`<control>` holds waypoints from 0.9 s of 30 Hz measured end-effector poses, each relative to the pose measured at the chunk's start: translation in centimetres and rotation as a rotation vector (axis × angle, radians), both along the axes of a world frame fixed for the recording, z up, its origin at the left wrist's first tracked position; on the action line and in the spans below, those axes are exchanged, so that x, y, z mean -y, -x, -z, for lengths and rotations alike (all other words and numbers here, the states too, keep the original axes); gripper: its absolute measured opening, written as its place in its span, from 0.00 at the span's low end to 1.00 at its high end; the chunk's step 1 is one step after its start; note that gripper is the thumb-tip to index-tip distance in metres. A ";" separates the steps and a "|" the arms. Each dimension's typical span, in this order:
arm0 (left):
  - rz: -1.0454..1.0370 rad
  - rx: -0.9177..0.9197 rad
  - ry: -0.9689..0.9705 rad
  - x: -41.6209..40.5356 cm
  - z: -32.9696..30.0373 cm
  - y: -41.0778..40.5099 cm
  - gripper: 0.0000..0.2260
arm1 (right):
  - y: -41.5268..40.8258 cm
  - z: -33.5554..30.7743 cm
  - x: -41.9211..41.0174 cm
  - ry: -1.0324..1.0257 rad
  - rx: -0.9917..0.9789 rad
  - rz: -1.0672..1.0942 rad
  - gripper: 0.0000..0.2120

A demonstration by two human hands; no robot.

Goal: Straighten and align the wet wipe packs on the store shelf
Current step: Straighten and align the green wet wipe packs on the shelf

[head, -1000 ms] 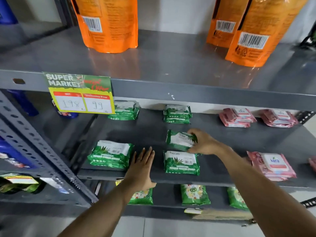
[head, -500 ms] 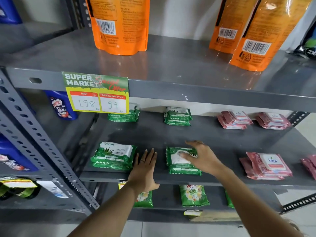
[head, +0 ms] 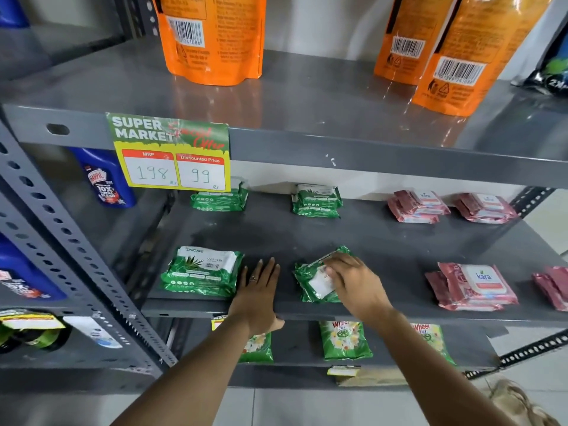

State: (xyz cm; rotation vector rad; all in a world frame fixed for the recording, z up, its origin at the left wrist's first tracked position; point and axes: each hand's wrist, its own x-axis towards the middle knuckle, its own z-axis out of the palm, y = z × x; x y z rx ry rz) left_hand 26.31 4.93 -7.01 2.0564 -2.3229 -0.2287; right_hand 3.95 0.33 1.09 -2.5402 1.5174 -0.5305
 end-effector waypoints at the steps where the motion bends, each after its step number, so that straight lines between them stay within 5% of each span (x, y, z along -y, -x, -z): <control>1: 0.001 0.008 0.003 0.0 0.0 0.0 0.51 | -1.0 -0.2 -0.5 0.048 0.032 0.100 0.13; 6: -0.010 0.000 -0.003 0.0 0.1 0.1 0.52 | -4.0 0.5 -2.3 0.057 -0.101 0.266 0.17; 14: -0.006 0.004 -0.018 0.2 0.0 0.1 0.50 | 1.6 -0.7 -0.7 -0.301 -0.098 -0.129 0.25; 22: -0.012 0.003 0.031 0.0 0.2 0.1 0.53 | -3.1 -0.9 -1.8 -0.006 -0.129 0.256 0.25; 27: -0.017 0.006 0.016 0.0 0.3 0.1 0.52 | -1.5 0.4 -1.3 -0.159 -0.103 0.092 0.22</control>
